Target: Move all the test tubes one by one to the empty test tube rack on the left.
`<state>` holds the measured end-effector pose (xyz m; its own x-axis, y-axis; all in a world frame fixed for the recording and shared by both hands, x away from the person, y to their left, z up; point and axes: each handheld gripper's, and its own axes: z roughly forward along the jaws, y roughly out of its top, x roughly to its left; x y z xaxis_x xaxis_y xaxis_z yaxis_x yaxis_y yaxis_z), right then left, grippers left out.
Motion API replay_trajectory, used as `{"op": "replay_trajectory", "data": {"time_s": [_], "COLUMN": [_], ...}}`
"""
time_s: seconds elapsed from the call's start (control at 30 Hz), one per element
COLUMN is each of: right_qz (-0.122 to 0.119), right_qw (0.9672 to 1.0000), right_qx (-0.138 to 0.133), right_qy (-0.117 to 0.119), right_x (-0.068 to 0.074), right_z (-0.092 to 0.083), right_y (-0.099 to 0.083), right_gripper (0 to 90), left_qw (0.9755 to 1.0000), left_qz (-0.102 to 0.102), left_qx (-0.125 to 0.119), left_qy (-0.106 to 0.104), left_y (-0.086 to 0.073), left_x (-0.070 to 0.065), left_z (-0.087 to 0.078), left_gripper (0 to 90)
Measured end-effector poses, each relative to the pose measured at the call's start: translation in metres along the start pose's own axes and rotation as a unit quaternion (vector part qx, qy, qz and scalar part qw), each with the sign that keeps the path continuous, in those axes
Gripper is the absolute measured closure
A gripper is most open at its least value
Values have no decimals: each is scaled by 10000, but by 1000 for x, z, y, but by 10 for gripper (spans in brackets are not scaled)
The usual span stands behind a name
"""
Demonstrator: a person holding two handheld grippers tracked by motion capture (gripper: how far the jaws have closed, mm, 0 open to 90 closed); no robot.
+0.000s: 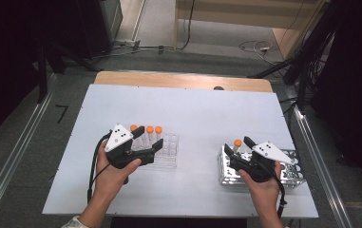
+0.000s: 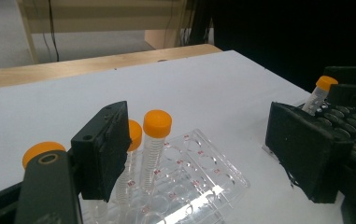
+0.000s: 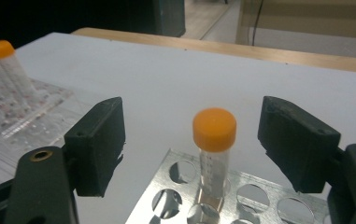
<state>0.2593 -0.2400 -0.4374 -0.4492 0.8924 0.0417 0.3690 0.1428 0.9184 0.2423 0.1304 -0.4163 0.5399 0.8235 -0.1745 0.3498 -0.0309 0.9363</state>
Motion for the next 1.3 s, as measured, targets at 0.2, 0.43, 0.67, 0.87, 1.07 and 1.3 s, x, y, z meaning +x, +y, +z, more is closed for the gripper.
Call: {"op": "replay_trajectory", "data": {"time_s": [0.2,0.43,0.67,0.87,1.07,1.3], "right_qz": [95,-1,-43,-102,-112,-130], "right_qw": [9996,9993,9992,9991,9990,9988], "right_qx": [125,237,282,314,328,352], "right_qy": [-216,-286,-267,-250,-296,-323], "right_x": [-4,-4,-4,-2,-4,-4], "right_z": [4,8,10,11,12,13], "right_y": [-6,-13,-16,-18,-19,-19], "right_gripper": [331,440,544,578,623,695], "left_qw": [10000,10000,10000,10000,10000,10000], "left_qz": [5,4,-11,-5,4,8], "left_qx": [18,18,41,36,51,51], "left_qy": [-22,-30,-26,-24,-28,-34], "left_y": [0,-1,-2,-2,-2,-2], "left_x": [0,-1,-1,-1,-1,-1], "left_z": [0,0,1,1,1,2], "left_gripper": [232,232,233,232,230,229]}}
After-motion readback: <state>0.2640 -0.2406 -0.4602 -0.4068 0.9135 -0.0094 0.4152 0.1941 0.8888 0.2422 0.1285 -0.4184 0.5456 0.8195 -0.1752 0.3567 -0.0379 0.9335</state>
